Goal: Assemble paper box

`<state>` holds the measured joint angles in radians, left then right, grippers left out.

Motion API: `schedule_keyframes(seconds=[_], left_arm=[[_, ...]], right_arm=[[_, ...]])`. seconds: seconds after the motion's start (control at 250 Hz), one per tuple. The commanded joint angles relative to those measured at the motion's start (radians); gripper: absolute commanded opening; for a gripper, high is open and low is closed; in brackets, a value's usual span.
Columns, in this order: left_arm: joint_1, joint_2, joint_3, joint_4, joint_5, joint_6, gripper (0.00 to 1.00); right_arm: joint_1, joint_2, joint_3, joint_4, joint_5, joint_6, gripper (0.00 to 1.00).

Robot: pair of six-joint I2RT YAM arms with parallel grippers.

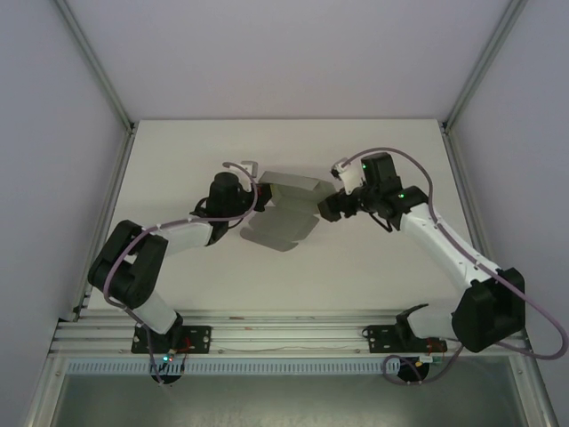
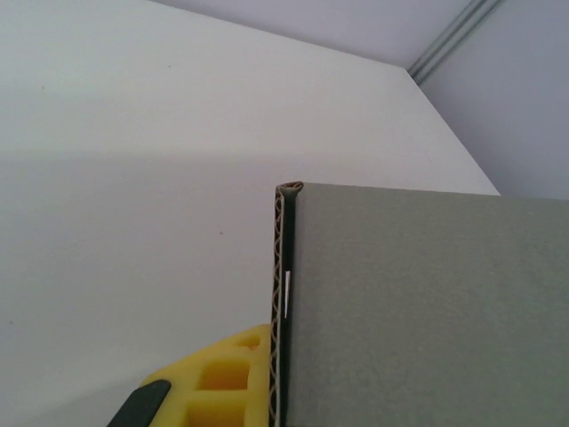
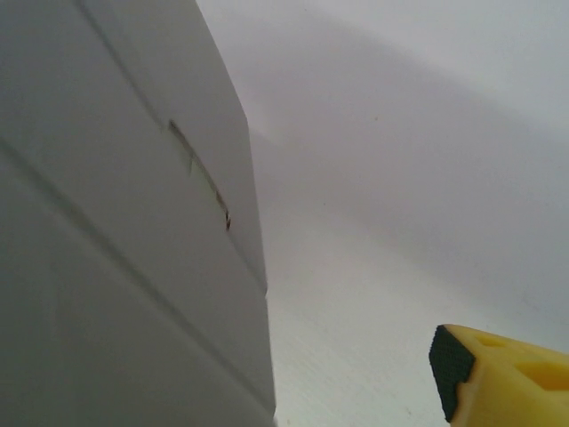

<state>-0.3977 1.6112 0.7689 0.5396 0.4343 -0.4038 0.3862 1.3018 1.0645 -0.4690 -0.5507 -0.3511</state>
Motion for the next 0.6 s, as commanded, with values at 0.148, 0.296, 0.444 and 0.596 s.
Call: schedule_keyframes(seconds=[0.148,0.296,0.444,0.596], left_arm=[[0.000,0.001,0.060,-0.115,0.035,-0.005,0.00],[0.001,0.009,0.066,-0.080,0.052,-0.031,0.00],[-0.001,0.024,0.092,-0.116,0.017,-0.046,0.00],[-0.007,0.043,0.139,-0.221,-0.088,-0.034,0.00]], right_arm=[[0.002,-0.002,0.018,0.144,0.006,0.032,0.76],[0.005,0.007,-0.018,0.213,-0.045,0.046,0.70],[0.027,0.040,-0.048,0.304,-0.043,0.048,0.49],[0.063,0.029,-0.061,0.342,0.036,0.037,0.17]])
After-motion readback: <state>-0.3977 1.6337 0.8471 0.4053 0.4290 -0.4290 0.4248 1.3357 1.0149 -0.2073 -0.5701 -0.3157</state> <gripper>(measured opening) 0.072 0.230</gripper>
